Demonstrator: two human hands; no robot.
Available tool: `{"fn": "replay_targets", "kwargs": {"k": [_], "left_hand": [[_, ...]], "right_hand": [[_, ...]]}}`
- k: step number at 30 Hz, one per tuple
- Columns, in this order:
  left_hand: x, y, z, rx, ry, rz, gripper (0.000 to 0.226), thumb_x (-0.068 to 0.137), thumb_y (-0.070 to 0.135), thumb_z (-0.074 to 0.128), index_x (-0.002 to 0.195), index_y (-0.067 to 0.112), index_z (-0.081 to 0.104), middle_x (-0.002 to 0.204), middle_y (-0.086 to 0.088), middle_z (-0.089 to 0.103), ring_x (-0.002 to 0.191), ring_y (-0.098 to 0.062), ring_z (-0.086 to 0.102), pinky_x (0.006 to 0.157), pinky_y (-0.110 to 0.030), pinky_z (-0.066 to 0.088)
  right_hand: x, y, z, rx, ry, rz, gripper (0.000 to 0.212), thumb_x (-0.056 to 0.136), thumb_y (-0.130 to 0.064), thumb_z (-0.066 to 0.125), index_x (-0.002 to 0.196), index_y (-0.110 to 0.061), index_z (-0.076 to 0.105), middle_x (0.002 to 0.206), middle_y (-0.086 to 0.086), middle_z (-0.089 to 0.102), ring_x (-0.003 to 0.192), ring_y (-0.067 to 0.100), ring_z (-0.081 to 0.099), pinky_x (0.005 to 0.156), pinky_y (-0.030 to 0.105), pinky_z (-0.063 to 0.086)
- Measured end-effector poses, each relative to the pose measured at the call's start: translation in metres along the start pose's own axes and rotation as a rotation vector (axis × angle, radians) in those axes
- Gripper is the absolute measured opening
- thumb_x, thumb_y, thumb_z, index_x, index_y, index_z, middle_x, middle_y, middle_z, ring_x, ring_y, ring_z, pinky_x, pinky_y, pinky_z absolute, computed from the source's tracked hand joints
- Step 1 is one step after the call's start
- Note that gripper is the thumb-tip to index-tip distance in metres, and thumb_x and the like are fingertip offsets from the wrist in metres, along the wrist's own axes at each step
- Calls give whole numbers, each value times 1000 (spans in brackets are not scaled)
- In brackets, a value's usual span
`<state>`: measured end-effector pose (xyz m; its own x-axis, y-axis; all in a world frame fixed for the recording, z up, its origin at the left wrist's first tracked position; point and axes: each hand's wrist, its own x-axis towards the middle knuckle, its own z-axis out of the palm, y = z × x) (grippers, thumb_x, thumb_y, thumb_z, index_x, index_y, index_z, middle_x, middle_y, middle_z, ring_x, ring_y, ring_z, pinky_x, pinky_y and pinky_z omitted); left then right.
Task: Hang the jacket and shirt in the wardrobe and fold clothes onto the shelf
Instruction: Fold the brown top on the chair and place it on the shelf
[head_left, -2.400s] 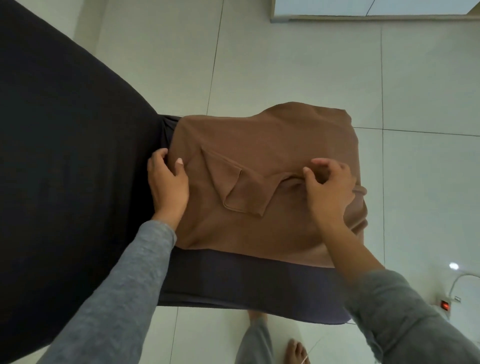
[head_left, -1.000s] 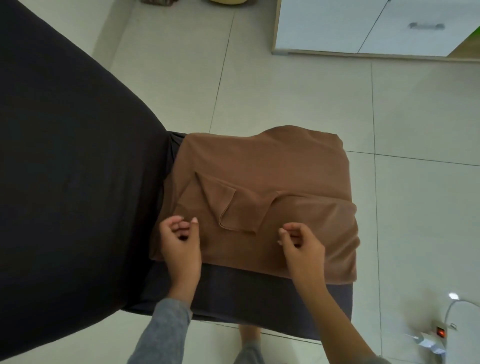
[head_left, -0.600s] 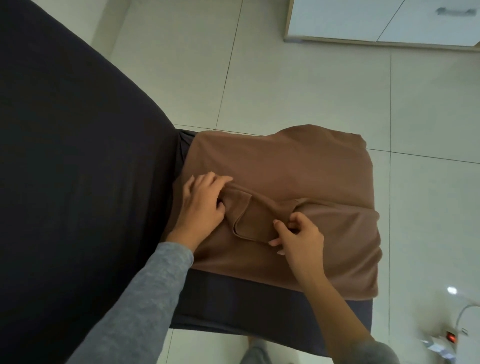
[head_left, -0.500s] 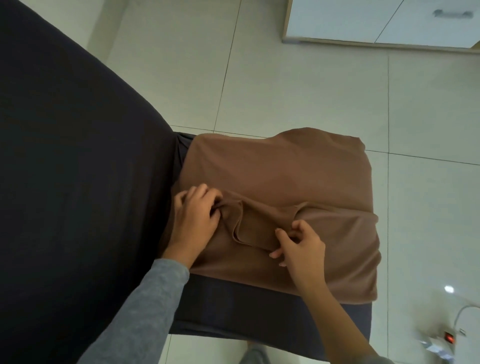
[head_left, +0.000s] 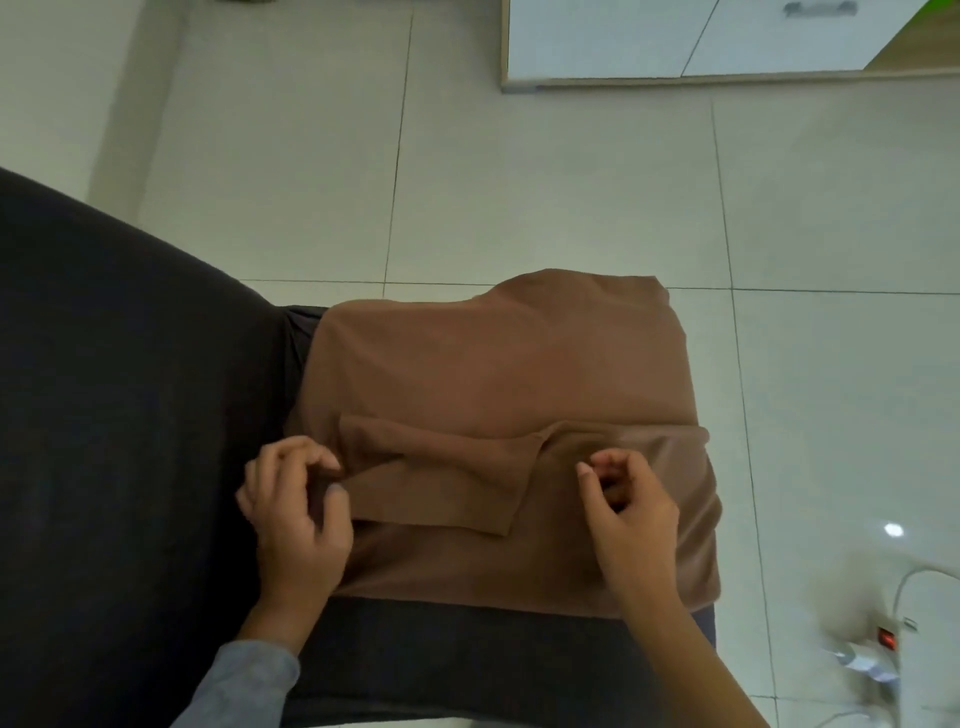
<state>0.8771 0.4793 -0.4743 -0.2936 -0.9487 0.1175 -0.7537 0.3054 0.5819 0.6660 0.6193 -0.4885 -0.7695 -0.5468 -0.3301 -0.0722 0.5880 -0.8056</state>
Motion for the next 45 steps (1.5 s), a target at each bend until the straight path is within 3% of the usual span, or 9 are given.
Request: {"fn": "replay_targets", "kwargs": {"k": [3,6,10,13,19,25,36,41,45], "left_hand": [[24,13,10,-85,-49,135,19,84,21,46,87,9,61,95,3,54,91,-15,49,82,-26,35],[41,5,21,34,-377,231,32,84,38,48,100,17,66,102,6,56,101,-16,51,90,-26,36],[45,-15,22,168,-543,170,30,82,36,65,104,16,68,107,1,56,107,-16,45,91,-23,31],[51,-15,18,115,-453,142,9,81,6,70,90,9,69,93,-4,61,93,-22,55,81,-17,34],[64,-21,19,130,-403,5,8,85,3,65,93,4,68,94,-11,63,92,-27,58,82,-23,41],[39,15,35,355,-161,154,25,89,5,51,112,3,60,116,-16,55,110,-32,48,97,-50,39],[10,135,128,210,-551,445,26,88,51,47,101,30,56,103,14,49,97,-7,42,83,-27,24],[14,165,158,249,-610,514,15,87,44,55,89,29,56,91,17,46,93,-10,43,82,-28,21],[18,169,162,264,-606,520,17,88,45,42,86,29,49,84,15,47,84,-8,40,74,-28,21]], "right_hand": [[24,-1,-8,-136,-17,-168,21,86,-20,65,98,-33,54,102,-14,53,79,3,54,69,7,42],[40,-6,-8,-242,-165,-362,31,85,-21,66,114,-28,59,111,-12,48,98,6,49,81,7,39],[49,-17,4,-460,-390,-579,32,83,-22,67,115,-24,63,116,-4,52,103,16,49,85,28,48],[58,-18,9,-469,-503,-477,16,85,-22,64,101,-22,67,106,-4,56,96,17,54,81,36,50],[72,-23,24,-181,-360,-316,11,83,-2,60,84,-9,69,85,4,60,73,14,49,76,32,45],[54,4,16,-298,-46,-395,16,90,-15,57,105,-17,62,115,0,54,109,15,46,92,26,41],[88,78,-63,-114,-42,-155,54,75,10,38,121,-15,53,125,1,50,108,18,52,98,35,45],[117,115,-84,-318,-289,31,30,86,4,42,110,-8,56,113,7,54,103,26,53,88,35,43],[121,127,-92,-103,-271,110,16,94,-5,37,91,-15,50,82,-4,54,77,16,50,62,22,36]]}}
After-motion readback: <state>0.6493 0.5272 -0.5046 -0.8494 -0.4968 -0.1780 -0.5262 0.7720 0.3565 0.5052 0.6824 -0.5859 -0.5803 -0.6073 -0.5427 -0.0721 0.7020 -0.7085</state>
